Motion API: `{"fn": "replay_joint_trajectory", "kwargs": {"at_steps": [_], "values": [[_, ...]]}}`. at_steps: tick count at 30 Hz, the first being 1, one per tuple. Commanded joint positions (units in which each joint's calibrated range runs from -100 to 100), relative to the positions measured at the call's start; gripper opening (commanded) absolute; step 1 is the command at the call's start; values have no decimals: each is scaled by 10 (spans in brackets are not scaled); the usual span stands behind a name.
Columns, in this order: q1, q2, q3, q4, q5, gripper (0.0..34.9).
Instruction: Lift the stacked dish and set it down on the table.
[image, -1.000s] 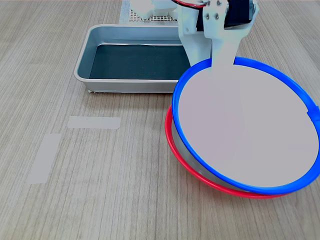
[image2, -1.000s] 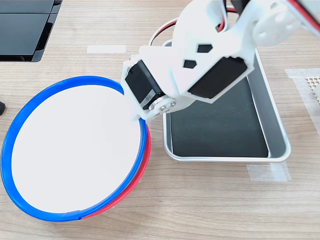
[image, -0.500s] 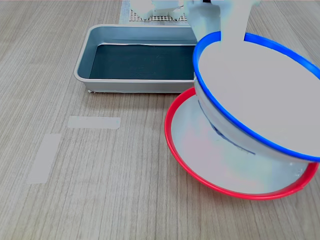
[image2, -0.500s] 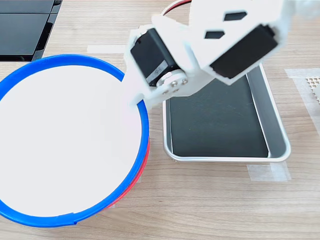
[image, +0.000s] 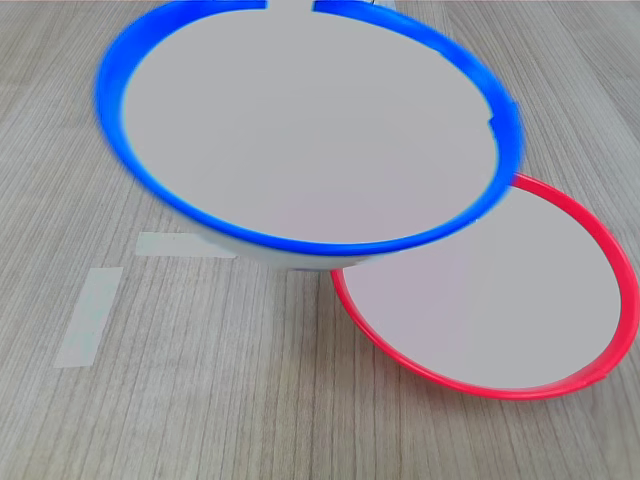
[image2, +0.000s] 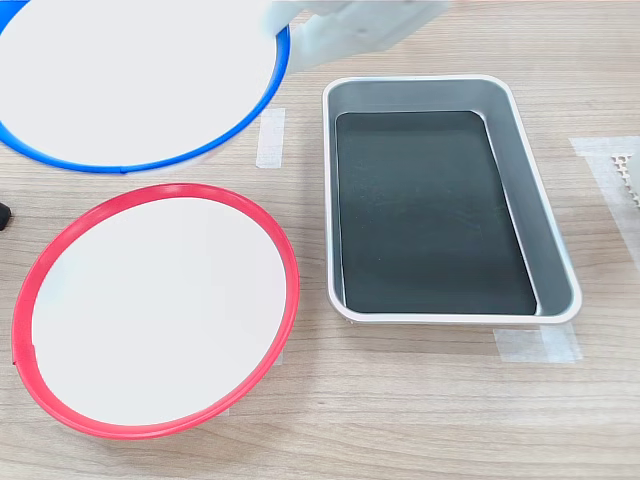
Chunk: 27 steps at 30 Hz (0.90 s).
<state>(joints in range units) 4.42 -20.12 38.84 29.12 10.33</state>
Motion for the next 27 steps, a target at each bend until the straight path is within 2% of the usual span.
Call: {"fn": "replay_joint_trajectory", "kwargs": {"at_steps": [1,5,14,27], "values": [[49,-13,2,-25,0,0],[98,23,4,-44,6,0],[144,98,14,-82,24,0],[111,173,14,-130,13,0]]}}
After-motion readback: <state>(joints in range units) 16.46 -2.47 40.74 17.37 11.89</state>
